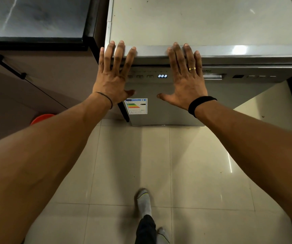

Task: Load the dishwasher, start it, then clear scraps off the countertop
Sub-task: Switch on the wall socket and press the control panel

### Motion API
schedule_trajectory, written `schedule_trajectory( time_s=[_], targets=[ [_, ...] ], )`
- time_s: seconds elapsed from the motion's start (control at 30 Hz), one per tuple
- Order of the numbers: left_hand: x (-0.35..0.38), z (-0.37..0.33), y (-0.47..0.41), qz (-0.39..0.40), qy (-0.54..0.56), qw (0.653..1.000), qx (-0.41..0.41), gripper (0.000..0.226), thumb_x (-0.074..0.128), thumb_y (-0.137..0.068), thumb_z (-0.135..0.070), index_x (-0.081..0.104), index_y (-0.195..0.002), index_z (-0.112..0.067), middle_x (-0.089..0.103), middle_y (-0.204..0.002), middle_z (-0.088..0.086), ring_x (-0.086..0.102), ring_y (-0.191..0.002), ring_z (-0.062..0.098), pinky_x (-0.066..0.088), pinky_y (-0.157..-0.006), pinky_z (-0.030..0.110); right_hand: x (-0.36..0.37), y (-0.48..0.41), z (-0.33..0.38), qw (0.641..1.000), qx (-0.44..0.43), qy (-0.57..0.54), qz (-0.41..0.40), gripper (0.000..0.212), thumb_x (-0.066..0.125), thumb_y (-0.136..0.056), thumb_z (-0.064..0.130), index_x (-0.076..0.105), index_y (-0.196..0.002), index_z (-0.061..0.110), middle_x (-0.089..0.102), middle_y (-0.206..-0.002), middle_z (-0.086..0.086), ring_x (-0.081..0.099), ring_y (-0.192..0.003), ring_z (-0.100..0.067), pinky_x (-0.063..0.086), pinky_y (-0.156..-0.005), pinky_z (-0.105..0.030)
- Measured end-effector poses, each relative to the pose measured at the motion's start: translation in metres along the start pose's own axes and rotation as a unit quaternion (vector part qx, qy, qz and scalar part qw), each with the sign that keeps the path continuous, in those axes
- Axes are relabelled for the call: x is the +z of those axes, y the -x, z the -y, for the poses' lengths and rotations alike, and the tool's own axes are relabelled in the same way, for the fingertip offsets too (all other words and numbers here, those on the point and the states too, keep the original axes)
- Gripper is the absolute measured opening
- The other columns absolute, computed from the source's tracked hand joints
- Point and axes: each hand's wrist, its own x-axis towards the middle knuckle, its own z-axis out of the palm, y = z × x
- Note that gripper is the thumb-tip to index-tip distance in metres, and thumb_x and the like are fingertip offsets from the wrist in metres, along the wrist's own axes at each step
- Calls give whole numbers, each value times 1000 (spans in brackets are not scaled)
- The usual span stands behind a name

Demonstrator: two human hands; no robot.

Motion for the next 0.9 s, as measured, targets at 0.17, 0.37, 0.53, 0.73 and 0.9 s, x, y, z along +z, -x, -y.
schedule_trajectory(
  time_s=[0.17, 0.37, 0.53, 0.73, 0.9],
  targets=[
    [1, -1, -1, -5, 2, 1000, -1, 128, 78, -71, -64, -5, -160, -22, 5, -164, 20, 4, -152, 47, 3, -122, 65, 1, 0, 2, 1000, 4, -6, 1, 127, 58, -71, 80, 1, -159, 9, 0, -167, -15, 0, -153, -40, 5, -123, -57],
    [3, -1, -2, -9, 7, 1000, 1, 129, 77, -70, -66, -5, -160, -23, -4, -162, 9, 4, -151, 47, 3, -122, 65, 0, 1, 2, 1000, 4, -10, -2, 124, 54, -72, 82, 2, -160, 9, 1, -167, -15, 0, -153, -40, 5, -123, -57],
    [3, -1, -2, -9, 10, 1000, 1, 129, 77, -70, -66, -5, -160, -23, -6, -161, 7, 4, -151, 47, 4, -121, 66, -1, 1, 2, 1000, 6, -6, 1, 124, 51, -73, 83, 2, -159, 9, 1, -167, -15, 0, -153, -40, 6, -123, -57],
    [-2, -2, 1, 6, 18, 1000, 1, 128, 74, -70, -70, -3, -161, -23, 4, -165, 20, 2, -152, 46, 1, -122, 63, -2, 1, 3, 1000, 11, -4, 15, 125, 56, -73, 80, -1, -159, 10, -2, -167, -14, -2, -153, -39, 6, -123, -57],
    [-21, -3, 6, 37, 57, 998, -1, 126, 65, -71, -80, -2, -162, -24, 1, -168, 18, -3, -154, 43, 0, -123, 60, -20, 1, 2, 997, 1, -11, 80, 125, 57, -75, 78, -6, -159, 11, -8, -167, -14, -7, -153, -37, 3, -124, -55]
  ],
)
